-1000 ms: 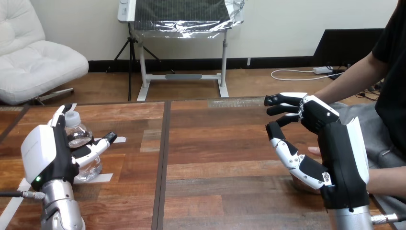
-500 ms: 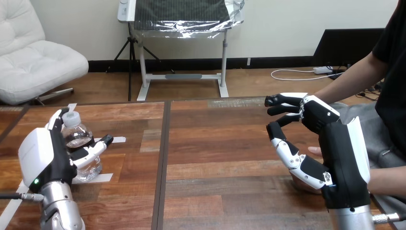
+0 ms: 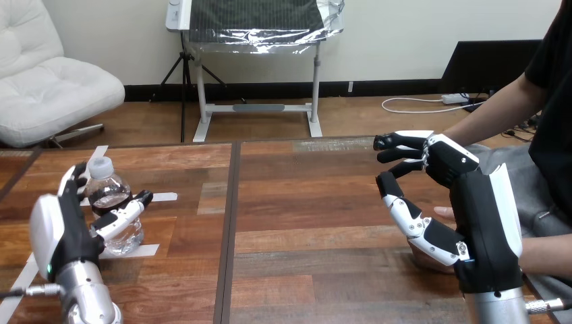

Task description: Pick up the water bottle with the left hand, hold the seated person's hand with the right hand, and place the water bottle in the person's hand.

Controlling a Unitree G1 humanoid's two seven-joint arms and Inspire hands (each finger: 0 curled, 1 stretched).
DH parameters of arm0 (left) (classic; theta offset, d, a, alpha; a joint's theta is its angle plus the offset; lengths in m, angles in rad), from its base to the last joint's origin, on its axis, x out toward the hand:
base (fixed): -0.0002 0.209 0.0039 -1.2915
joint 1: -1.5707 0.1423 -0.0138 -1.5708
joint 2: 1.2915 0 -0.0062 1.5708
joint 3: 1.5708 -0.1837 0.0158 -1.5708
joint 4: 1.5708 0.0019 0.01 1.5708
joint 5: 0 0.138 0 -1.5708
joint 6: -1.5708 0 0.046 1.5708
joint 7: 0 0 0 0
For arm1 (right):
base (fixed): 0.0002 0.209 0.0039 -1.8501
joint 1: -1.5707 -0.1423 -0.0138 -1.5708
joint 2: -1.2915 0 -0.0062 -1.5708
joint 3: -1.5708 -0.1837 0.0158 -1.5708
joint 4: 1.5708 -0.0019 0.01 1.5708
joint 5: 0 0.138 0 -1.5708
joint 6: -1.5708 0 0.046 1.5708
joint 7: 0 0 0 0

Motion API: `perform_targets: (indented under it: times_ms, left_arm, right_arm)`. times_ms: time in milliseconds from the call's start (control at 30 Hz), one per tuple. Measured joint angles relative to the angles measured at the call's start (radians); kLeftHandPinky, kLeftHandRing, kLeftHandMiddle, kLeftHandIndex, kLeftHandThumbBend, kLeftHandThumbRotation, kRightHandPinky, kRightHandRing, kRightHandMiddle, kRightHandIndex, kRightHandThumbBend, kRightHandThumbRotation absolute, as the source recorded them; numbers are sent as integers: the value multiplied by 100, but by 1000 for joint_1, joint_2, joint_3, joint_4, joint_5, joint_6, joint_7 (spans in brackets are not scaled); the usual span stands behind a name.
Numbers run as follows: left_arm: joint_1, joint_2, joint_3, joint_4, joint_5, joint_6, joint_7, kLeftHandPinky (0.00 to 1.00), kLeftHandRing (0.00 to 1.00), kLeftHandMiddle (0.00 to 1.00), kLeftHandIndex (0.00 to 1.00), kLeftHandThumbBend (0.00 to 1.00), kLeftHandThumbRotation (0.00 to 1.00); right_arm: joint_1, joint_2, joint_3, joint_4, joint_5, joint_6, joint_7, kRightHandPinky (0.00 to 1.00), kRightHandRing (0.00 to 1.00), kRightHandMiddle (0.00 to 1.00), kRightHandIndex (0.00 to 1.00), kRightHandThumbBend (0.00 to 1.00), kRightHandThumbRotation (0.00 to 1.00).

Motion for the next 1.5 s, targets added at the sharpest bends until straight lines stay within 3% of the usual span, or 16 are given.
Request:
perform_targets:
  times_ms: [367, 1133, 1500]
  left_arm:
    - [-1, -44, 61, 21, -146, -16, -84, 77, 83, 86, 90, 79, 25]
    - [-42, -62, 94, 79, -184, -16, -86, 65, 73, 76, 79, 76, 11]
    - [-57, -62, 90, 101, -180, -16, -86, 62, 70, 73, 75, 79, 13]
  right_arm:
    - [0, 0, 0, 0, 1, 0, 0, 51, 63, 69, 63, 39, 15]
    - [0, -3, 0, 0, 9, 0, 6, 54, 65, 69, 63, 40, 12]
    - [0, -5, -1, 0, 9, 0, 6, 54, 65, 68, 63, 40, 12]
